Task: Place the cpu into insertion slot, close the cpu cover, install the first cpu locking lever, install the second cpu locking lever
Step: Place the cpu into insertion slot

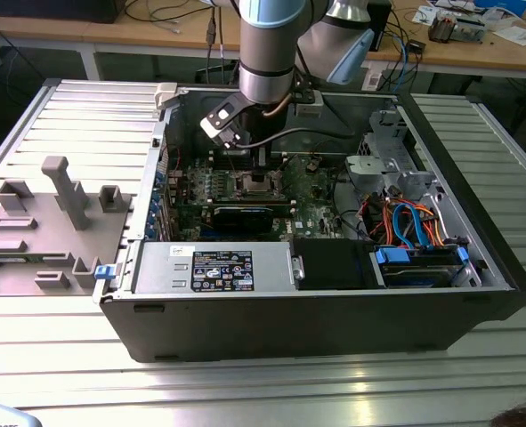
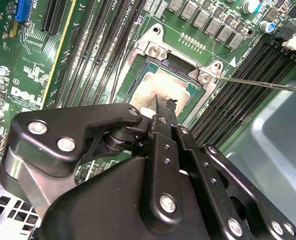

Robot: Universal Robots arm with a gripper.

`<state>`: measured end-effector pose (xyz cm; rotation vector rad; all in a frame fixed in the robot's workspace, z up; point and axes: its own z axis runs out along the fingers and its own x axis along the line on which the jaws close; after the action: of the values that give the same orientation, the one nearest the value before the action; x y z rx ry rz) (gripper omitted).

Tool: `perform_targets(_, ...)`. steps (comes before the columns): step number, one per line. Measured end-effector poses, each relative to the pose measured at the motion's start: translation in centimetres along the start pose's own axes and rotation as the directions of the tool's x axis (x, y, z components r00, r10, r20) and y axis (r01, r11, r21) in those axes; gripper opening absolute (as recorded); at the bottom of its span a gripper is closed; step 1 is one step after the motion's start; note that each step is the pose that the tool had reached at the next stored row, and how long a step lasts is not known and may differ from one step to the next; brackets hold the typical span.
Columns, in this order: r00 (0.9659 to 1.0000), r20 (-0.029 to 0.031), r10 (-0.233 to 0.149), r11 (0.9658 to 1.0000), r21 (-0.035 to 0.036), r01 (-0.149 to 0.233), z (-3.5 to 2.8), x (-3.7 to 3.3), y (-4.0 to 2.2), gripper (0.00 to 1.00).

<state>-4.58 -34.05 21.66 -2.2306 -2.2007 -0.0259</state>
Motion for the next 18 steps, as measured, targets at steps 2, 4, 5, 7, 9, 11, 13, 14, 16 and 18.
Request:
perform_targets(2, 1.0000, 0.0002, 0.000, 1.0000, 0.0001, 0.000, -0.05, 0.00, 0.01, 0.11)
perform_targets(4, 1.0000, 0.0001, 0.000, 1.0000, 0.0001, 0.000, -0.13, 0.00, 0.01, 0.11)
perform_targets(5, 1.0000, 0.0001, 0.000, 1.0000, 0.0000, 0.000, -0.21, 0.00, 0.02, 0.11)
perform_targets(7, 1.0000, 0.0000, 0.000, 1.0000, 0.0000, 0.000, -0.33, 0.00, 0.02, 0.11)
perform_targets(9, 1.0000, 0.0000, 0.000, 1.0000, 0.0000, 0.000, -0.56, 0.01, 0.02, 0.11)
perform_targets(11, 1.0000, -0.0001, 0.000, 1.0000, -0.0001, 0.000, -0.92, 0.01, 0.03, 0.11)
perform_targets(13, 1.0000, 0.0001, 0.000, 1.0000, 0.0000, 0.000, -1.28, 0.02, 0.03, 0.11)
perform_targets(14, 1.0000, 0.0001, 0.000, 1.0000, 0.0001, 0.000, -1.46, 0.02, 0.03, 0.11)
perform_targets(16, 1.0000, 0.0000, 0.000, 1.0000, 0.0000, 0.000, -1.82, 0.03, 0.03, 0.11)
perform_targets(18, 1.0000, 0.0001, 0.000, 1.0000, 0.0000, 0.000, -2.00, 0.03, 0.03, 0.11)
